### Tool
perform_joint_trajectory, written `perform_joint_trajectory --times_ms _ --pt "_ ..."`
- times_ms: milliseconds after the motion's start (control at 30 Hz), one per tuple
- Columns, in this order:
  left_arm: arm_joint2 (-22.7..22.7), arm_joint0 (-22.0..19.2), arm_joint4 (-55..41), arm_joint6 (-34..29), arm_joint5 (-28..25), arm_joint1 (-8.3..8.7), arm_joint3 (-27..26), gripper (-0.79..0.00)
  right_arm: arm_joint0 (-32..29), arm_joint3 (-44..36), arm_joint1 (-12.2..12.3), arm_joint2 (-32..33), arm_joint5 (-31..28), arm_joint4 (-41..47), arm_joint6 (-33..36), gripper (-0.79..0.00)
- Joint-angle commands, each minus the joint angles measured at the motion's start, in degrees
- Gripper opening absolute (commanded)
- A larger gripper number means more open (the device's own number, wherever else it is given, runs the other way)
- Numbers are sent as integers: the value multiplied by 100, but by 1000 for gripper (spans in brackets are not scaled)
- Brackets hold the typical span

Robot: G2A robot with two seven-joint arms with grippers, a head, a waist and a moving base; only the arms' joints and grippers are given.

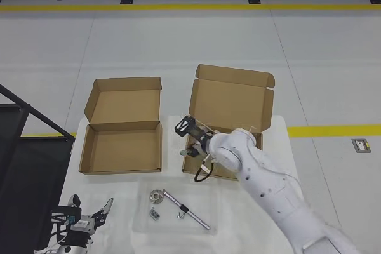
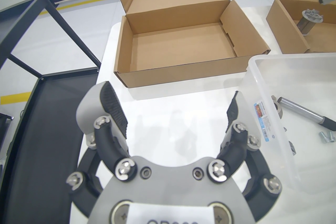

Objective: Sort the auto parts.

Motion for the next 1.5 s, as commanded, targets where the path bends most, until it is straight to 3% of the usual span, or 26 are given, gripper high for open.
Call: perform_joint_trajectory --times_ms 0,133,333,567,900,1067,1233,1267,1367,1467 --pt "0 0 0 0 0 0 0 0 -730 -1414 186 327 -202 -118 615 0" --pt "0 0 0 0 0 0 0 0 -1648 -2815 383 574 -643 -150 1353 0" --pt "0 0 0 0 0 0 0 0 -1880 -3161 380 124 -648 -262 1917 0" --pt "0 0 0 0 0 0 0 0 -1489 -2416 181 -647 -364 -206 2087 0" --pt "0 0 0 0 0 0 0 0 -1489 -2416 181 -647 -364 -206 2087 0" --pt "0 0 0 0 0 0 0 0 -1481 -2136 128 -808 -21 -566 1828 0" --pt "0 0 0 0 0 0 0 0 -1169 -1380 -117 -1391 493 -811 1877 0" --pt "0 0 0 0 0 0 0 0 -1115 -1215 -170 -1467 588 -797 1836 -9" --pt "0 0 0 0 0 0 0 0 -994 -872 -300 -1629 742 -729 1732 -203" --pt "0 0 0 0 0 0 0 0 -954 -668 -385 -1701 932 -739 1707 -215"
